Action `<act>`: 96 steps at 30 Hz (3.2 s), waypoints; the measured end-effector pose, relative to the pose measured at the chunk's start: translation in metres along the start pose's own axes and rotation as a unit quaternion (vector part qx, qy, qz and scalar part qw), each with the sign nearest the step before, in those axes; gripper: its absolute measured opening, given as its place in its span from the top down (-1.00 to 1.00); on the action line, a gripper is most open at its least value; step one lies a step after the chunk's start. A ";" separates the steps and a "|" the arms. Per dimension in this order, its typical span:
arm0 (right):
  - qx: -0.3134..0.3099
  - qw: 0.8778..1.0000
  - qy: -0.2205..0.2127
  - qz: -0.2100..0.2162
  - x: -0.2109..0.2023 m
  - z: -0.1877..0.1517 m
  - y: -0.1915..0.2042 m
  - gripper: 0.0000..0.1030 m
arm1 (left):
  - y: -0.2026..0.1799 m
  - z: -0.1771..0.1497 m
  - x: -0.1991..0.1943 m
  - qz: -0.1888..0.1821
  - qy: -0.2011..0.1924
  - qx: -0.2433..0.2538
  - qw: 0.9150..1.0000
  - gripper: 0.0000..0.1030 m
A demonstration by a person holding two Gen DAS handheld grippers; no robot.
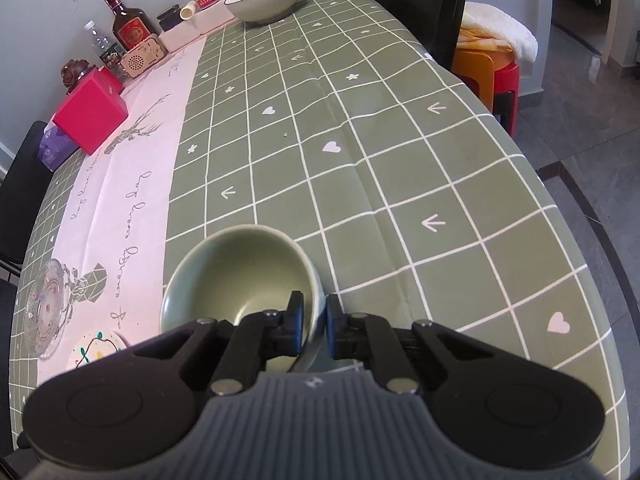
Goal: Organize plates and bowls
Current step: 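Lift the pale green bowl with both grippers and carry it over the stacked bowls, then lower the pale green bowl into the blue bowl and open both grippers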
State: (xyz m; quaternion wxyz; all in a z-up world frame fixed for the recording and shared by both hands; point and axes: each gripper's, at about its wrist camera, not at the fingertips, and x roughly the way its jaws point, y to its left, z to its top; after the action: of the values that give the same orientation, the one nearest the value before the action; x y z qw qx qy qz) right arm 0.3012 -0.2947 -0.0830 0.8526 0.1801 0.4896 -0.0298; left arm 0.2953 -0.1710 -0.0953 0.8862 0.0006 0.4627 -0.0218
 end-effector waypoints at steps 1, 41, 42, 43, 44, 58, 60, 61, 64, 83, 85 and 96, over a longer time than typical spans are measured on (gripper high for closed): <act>0.002 1.000 -0.001 0.000 -0.001 0.000 -0.001 0.85 | 0.000 0.000 -0.001 -0.001 0.000 0.000 1.000 0.63; -0.056 0.996 -0.064 0.032 -0.205 -0.090 0.101 0.81 | 0.093 -0.036 -0.210 -0.009 -0.070 0.003 0.997 0.61; -0.060 0.996 -0.062 0.032 -0.208 -0.095 0.105 0.81 | 0.098 -0.039 -0.214 -0.007 -0.067 -0.004 0.998 0.61; -0.063 0.996 -0.060 0.031 -0.212 -0.101 0.109 0.81 | 0.103 -0.043 -0.219 -0.005 -0.065 -0.011 0.998 0.61; -0.062 0.996 -0.057 0.033 -0.216 -0.105 0.112 0.81 | 0.107 -0.048 -0.225 0.000 -0.065 -0.015 0.998 0.61; -0.088 0.994 -0.048 0.053 -0.285 -0.183 0.127 0.81 | 0.133 -0.109 -0.300 0.021 -0.062 -0.022 0.998 0.61; -0.090 0.994 -0.043 0.053 -0.289 -0.194 0.126 0.81 | 0.135 -0.118 -0.306 0.019 -0.052 -0.017 0.998 0.60; -0.092 0.994 -0.040 0.051 -0.292 -0.199 0.125 0.81 | 0.136 -0.124 -0.307 0.018 -0.046 -0.015 0.999 0.60; -0.096 0.994 -0.027 0.051 -0.294 -0.217 0.121 0.80 | 0.138 -0.141 -0.311 0.023 -0.032 -0.011 0.999 0.59; -0.108 0.990 0.078 0.054 -0.210 -0.297 0.099 0.79 | 0.167 -0.226 -0.246 0.027 0.061 -0.021 0.998 0.57; -0.111 0.990 0.068 0.060 -0.208 -0.298 0.098 0.79 | 0.166 -0.226 -0.245 0.026 0.054 -0.015 0.998 0.56; -0.114 0.989 0.059 0.066 -0.209 -0.298 0.098 0.77 | 0.167 -0.226 -0.245 0.018 0.048 -0.006 0.999 0.54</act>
State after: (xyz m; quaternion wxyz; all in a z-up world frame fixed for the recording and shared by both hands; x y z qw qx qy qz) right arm -0.0308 -0.1293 -0.0148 0.8370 0.1152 0.5267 0.0936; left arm -0.0233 0.0097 -0.0266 0.8632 0.0045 0.5049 -0.0029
